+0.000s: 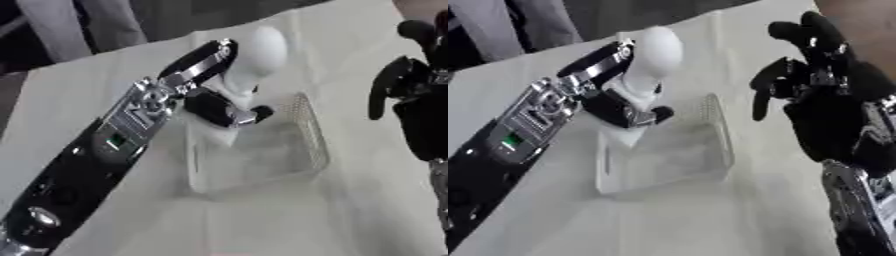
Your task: Pick up objects on the table and place them in the box.
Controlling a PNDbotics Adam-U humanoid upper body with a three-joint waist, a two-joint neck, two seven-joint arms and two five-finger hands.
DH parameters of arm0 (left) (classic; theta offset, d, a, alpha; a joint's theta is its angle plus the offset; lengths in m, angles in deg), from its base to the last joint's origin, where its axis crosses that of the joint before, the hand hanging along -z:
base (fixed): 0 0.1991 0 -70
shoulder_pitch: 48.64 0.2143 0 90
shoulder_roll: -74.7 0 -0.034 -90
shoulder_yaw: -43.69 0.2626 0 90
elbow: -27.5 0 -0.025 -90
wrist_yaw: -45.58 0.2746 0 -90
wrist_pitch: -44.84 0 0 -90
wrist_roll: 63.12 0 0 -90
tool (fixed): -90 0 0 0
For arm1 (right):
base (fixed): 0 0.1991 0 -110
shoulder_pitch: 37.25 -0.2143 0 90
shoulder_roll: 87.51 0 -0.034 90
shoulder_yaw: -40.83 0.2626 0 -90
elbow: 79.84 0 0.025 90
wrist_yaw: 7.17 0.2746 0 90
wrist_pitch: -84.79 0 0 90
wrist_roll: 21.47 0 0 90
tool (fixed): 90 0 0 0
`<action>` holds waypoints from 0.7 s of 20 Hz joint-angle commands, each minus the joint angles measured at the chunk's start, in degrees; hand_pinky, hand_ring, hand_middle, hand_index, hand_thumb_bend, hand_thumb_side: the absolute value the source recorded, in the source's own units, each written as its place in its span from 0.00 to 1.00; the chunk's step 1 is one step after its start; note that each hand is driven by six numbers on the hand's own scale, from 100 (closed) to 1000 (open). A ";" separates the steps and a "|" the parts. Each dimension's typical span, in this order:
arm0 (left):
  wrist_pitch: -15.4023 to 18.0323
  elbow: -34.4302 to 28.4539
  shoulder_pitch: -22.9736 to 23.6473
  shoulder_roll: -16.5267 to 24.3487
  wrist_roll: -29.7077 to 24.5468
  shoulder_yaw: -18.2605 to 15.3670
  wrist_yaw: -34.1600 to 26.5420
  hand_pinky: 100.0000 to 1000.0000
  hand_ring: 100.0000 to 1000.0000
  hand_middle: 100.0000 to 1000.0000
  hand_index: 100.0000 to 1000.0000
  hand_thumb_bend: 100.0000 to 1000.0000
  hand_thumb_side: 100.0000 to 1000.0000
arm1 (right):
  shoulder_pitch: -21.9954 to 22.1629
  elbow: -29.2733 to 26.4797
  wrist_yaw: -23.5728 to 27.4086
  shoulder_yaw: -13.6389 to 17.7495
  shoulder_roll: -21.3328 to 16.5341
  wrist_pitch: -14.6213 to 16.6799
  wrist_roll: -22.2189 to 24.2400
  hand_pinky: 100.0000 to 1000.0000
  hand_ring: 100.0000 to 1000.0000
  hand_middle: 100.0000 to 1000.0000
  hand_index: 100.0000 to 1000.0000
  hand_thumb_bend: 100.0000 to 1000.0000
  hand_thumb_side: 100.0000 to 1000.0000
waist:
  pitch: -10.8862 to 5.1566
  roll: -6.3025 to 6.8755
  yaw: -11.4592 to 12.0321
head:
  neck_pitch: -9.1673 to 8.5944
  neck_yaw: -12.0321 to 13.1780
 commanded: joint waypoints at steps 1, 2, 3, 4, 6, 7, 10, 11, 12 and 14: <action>0.65 -0.08 -0.13 0.48 -0.08 -0.07 1.95 0.00 0.01 0.04 0.17 0.00 0.06 | -0.33 -0.39 -0.31 0.42 -0.59 0.40 -0.20 0.40 0.64 0.87 0.97 0.00 0.77 | -1.00 -0.33 0.23 | -0.19 -0.91; 0.70 0.06 0.00 0.52 -0.32 0.00 2.59 0.00 0.01 0.03 0.16 0.00 0.06 | -0.33 -0.39 -0.35 0.46 -0.61 0.49 -0.29 0.39 0.64 0.87 0.97 0.00 0.78 | -1.01 -0.31 0.25 | -0.19 -1.03; 0.76 0.23 0.14 0.67 -0.94 0.22 3.29 0.00 0.08 0.11 0.23 0.00 0.06 | -0.33 -0.39 -0.40 0.48 -0.63 0.61 -0.36 0.44 0.67 0.91 1.00 0.00 0.80 | -1.01 -0.27 0.28 | -0.19 -1.18; 0.90 0.38 0.30 0.81 -2.09 0.47 4.18 0.00 0.08 0.11 0.23 0.00 0.06 | -0.32 -0.41 -0.50 0.53 -0.66 0.80 -0.42 0.44 0.67 0.91 1.00 0.00 0.80 | -1.02 -0.24 0.34 | -0.19 -1.32; 1.27 0.60 0.61 1.04 -4.71 0.69 5.67 0.00 0.15 0.18 0.29 0.00 0.08 | -0.30 -0.44 -0.84 0.63 -0.72 1.34 -0.51 0.50 0.72 0.96 1.00 0.00 0.83 | -1.04 -0.17 0.45 | -0.19 -1.56; 1.44 0.67 0.74 1.17 -5.82 0.69 6.19 0.00 0.18 0.21 0.31 0.00 0.12 | -0.30 -0.43 -1.06 0.67 -0.74 1.63 -0.57 0.54 0.74 0.98 1.00 0.00 0.85 | -1.05 -0.15 0.49 | -0.19 -1.73; 1.83 0.77 1.09 1.62 -8.11 0.50 7.18 0.00 0.19 0.23 0.33 0.00 0.17 | -0.34 -0.35 -1.88 0.76 -0.76 2.56 -0.88 0.59 0.77 1.00 1.00 0.00 0.88 | -1.10 -0.12 0.60 | -0.19 -2.21; 1.91 0.78 1.18 1.77 -8.49 0.44 7.31 0.00 0.21 0.26 0.35 0.00 0.23 | -0.36 -0.30 -2.11 0.72 -0.76 2.75 -0.96 0.60 0.78 1.00 1.00 0.00 0.91 | -1.12 -0.11 0.63 | -0.19 -2.34; 2.00 0.81 1.31 1.96 -8.88 0.46 7.42 0.00 0.21 0.26 0.36 0.00 0.24 | -0.40 -0.25 -2.29 0.64 -0.78 2.83 -0.94 0.60 0.78 1.00 1.00 0.00 0.91 | -1.13 -0.12 0.66 | -0.19 -2.50; 2.26 0.92 1.53 2.36 -10.13 0.69 7.64 0.00 0.27 0.33 0.42 0.00 0.35 | -0.49 -0.14 -2.49 0.51 -0.77 2.81 -0.78 0.60 0.78 1.00 1.00 0.00 0.93 | -1.16 -0.13 0.69 | -0.19 -2.75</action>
